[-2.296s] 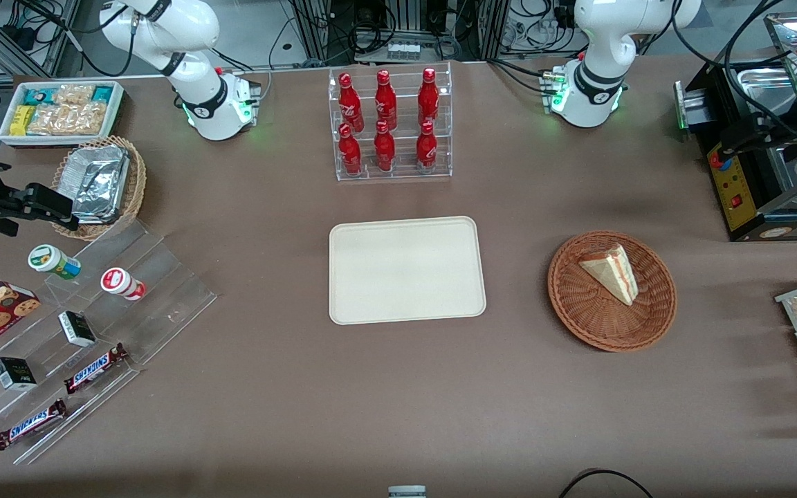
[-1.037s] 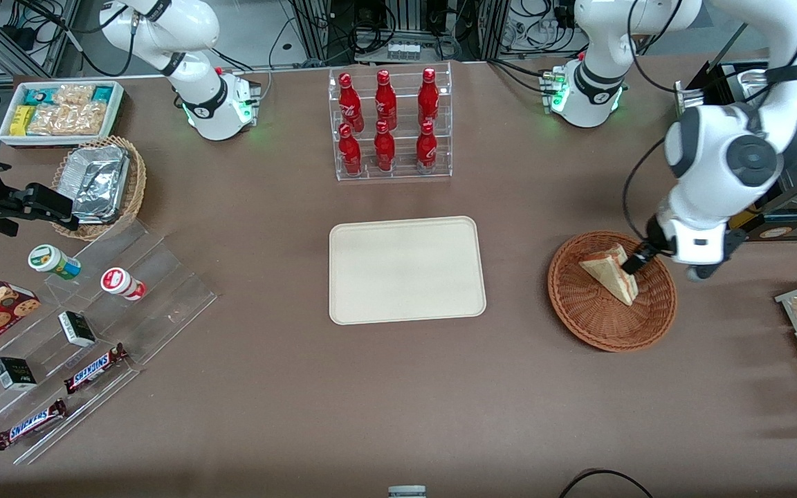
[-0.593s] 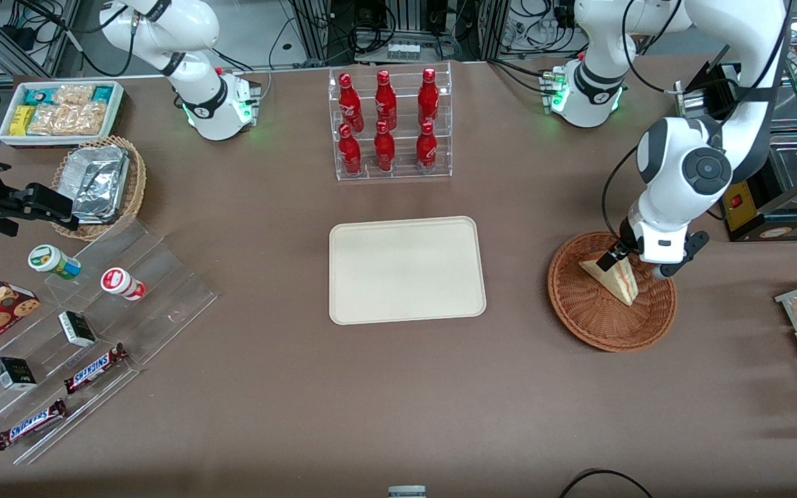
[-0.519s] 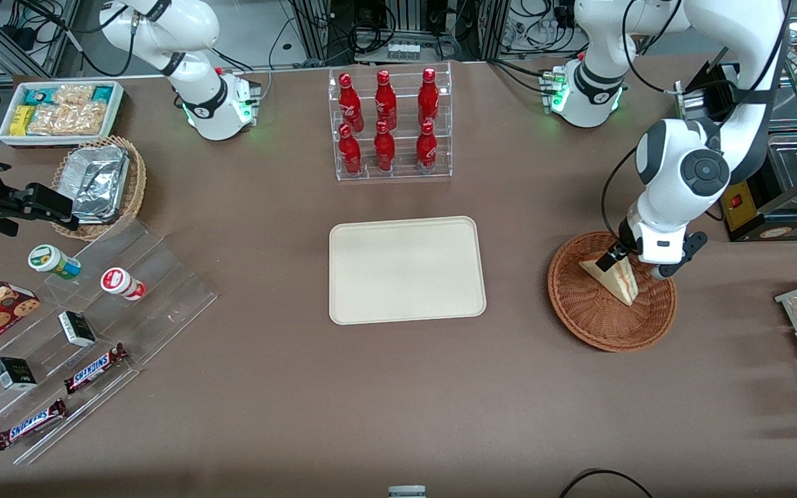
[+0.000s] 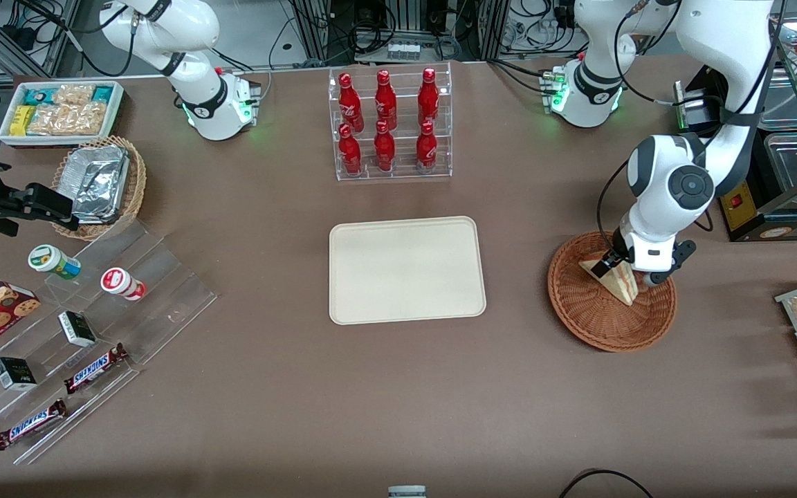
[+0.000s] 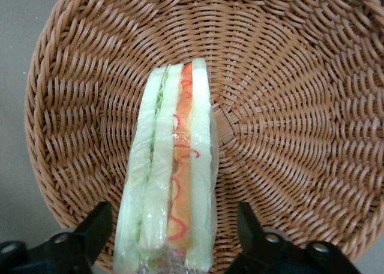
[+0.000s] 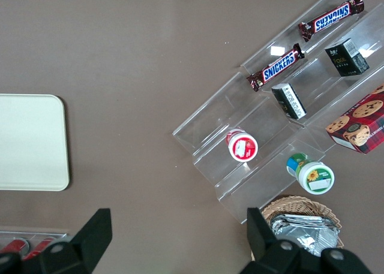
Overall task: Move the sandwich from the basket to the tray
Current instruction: 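Lower the left gripper and close it on the wrapped sandwich, then lift the sandwich and carry it with the left gripper over the white tray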
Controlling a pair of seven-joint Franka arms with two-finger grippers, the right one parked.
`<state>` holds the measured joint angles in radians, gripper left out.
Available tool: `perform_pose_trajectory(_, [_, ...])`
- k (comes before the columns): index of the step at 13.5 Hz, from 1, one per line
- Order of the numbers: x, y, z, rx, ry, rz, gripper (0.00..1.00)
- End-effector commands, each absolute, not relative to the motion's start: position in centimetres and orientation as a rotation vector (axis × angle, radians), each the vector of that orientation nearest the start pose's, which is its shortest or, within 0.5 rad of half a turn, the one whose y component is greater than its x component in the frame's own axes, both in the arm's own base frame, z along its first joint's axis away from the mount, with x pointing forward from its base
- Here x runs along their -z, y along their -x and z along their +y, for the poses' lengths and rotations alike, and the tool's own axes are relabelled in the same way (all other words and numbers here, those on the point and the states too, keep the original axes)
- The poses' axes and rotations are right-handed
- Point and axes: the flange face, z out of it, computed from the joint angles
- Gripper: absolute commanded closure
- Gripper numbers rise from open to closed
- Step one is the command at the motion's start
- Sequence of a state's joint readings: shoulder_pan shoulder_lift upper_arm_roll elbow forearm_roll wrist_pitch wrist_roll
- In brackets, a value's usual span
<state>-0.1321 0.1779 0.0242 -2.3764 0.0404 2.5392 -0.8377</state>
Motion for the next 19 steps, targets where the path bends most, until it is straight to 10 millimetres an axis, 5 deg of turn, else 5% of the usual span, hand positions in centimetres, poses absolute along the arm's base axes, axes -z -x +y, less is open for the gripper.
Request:
perform_pose_trajectory(1, [-24.8, -50.2, -5.2, 0.025, 2.917, -1.072, 1.00])
perform_pose_trajectory(5, [-28.0, -50.7, -4.0, 0.025, 2.901, -1.057, 1.00])
perform_pose_trajectory(9, [-38.1, -54.0, -4.3, -0.106, 2.788, -0.958, 1.00])
perform_pose_trajectory(15, [-49.1, -55.1, -18.0, -0.174, 2.946, -0.801, 1.00])
perform_pose_trajectory(19, [-48.7, -54.7, -28.5, -0.227, 3.072, -0.615, 1.00])
